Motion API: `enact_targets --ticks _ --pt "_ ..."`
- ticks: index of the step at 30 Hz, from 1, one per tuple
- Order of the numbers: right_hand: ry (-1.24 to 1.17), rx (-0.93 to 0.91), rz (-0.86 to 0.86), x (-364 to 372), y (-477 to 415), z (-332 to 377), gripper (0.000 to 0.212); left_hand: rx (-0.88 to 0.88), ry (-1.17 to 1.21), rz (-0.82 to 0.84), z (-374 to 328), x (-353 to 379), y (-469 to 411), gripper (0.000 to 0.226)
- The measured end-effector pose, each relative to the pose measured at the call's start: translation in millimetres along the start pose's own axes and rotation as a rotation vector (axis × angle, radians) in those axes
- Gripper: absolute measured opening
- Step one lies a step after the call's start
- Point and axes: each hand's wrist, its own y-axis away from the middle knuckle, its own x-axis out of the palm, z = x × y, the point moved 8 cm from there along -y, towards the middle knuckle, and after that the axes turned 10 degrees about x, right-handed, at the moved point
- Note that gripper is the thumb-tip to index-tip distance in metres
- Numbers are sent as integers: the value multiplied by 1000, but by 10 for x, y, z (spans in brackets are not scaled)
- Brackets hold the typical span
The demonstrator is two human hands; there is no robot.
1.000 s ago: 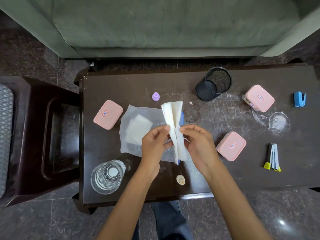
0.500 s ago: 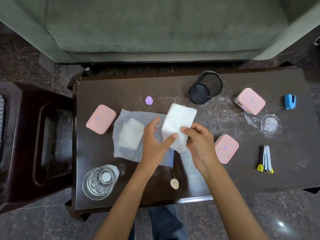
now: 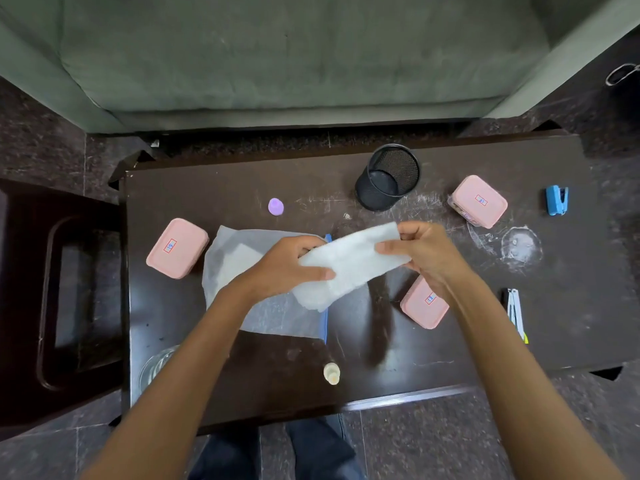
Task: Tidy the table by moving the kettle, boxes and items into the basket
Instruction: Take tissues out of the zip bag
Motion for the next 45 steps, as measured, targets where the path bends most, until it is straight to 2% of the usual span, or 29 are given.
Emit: enact_targets --ticks 3,9,13,17,20,23,26,29,35,41,45 --pt "-21 23 -58 -124 -54 -17 16 -26 46 -133 82 -154 7 12" --pt "-151 90 -67 -236 -57 -91 16 -149 366 -379 345 -164 86 17" --pt "-119 -18 -148 -437 69 213 13 -162 498 -482 372 -111 55 13" --pt "-83 -252 -337 -890 288 822 12 -79 389 -475 190 -132 -12 19" --pt "-55 -376 -491 -1125 359 1192 26 -63 366 -507 152 -191 -18 22" --pt "133 -426 -600 -1126 237 1409 11 -78 351 -528 197 -215 20 23" --pt "343 -474 -685 -954 122 1515 30 -98 358 -545 258 -216 63 23" --pt "513 -486 -716 -796 39 1527 33 -123 358 -556 330 -216 97 23" --pt "619 -498 -826 -935 132 1610 36 -130 361 -547 344 -191 106 25" --pt "695 -427 -704 -707 -192 1490 38 -138 335 -530 335 -180 105 22" --pt "765 -361 -726 -550 -203 1393 39 -146 302 -527 337 -172 107 22"
